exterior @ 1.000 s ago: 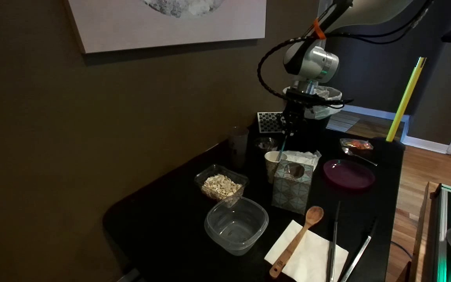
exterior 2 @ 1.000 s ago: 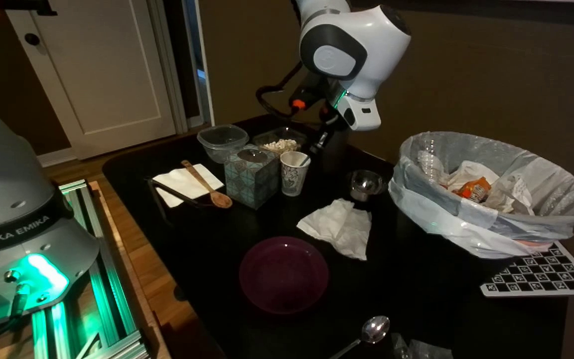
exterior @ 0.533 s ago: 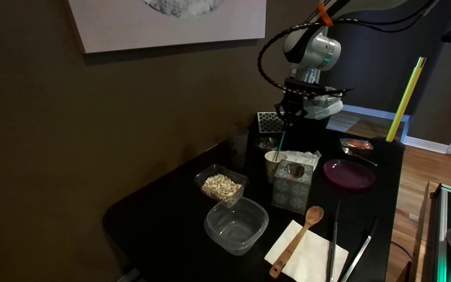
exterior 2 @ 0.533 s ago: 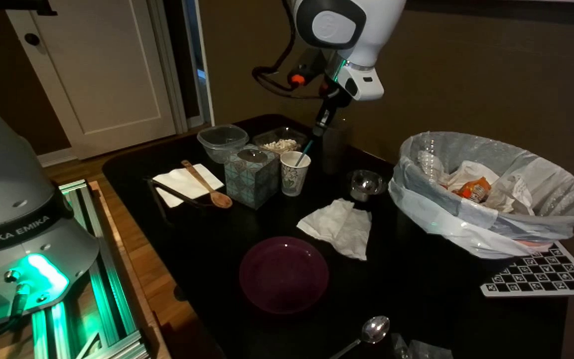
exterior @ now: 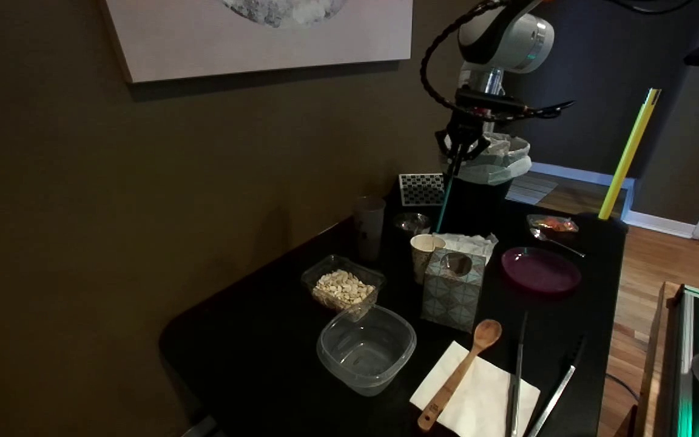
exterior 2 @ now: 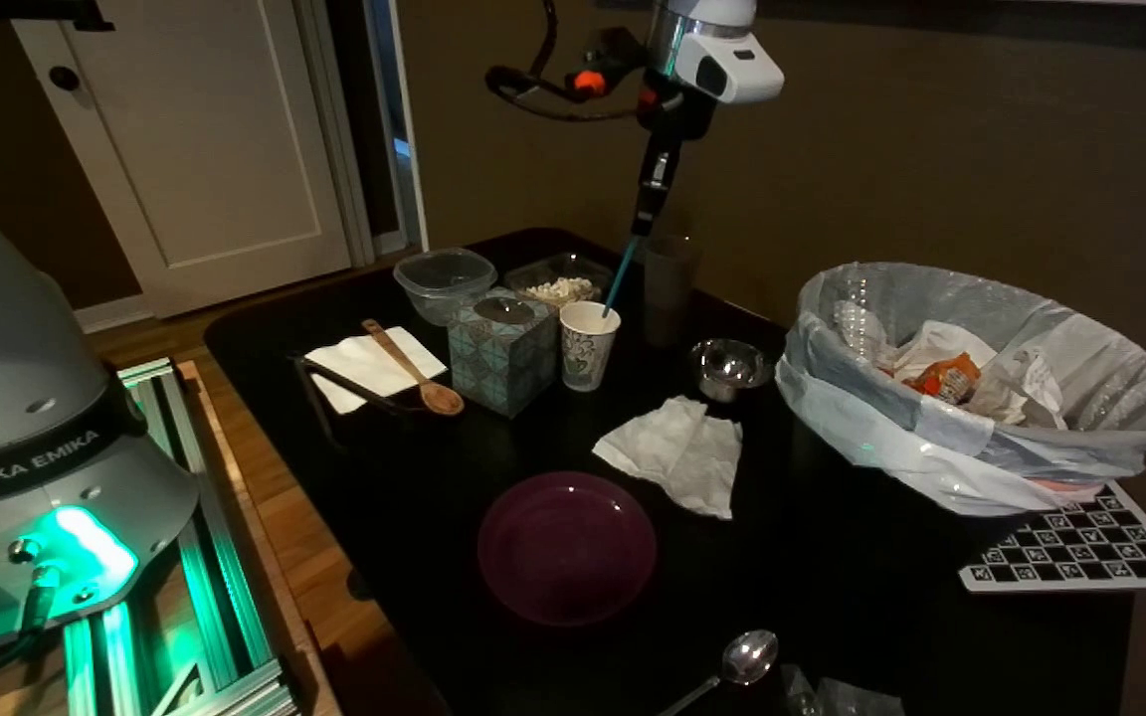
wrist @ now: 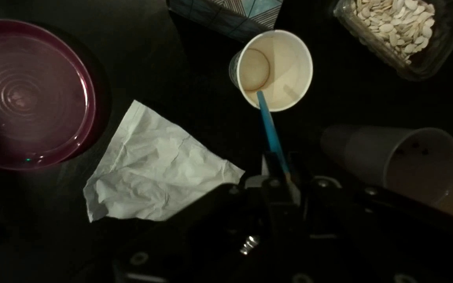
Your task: Pick up the blue pencil from the white paper cup and put it on the table
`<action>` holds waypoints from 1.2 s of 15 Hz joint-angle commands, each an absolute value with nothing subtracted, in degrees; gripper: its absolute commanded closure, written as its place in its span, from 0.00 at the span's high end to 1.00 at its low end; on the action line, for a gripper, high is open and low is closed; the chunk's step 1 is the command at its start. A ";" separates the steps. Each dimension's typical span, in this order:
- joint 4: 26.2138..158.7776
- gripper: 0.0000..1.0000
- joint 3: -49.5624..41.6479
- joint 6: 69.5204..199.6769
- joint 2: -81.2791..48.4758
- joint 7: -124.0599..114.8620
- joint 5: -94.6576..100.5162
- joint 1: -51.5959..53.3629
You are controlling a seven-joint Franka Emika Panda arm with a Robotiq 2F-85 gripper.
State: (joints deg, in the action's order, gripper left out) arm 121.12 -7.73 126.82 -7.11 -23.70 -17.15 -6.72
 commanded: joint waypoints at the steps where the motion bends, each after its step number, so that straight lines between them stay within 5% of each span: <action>1: 125.74 0.02 -8.22 127.70 -0.76 -25.40 -12.09 -6.46; 18: 146.07 0.02 -5.99 163.92 -1.22 -13.71 -18.56 -6.01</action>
State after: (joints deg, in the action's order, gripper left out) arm 144.12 -6.51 158.89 0.21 -17.67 -13.91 -6.63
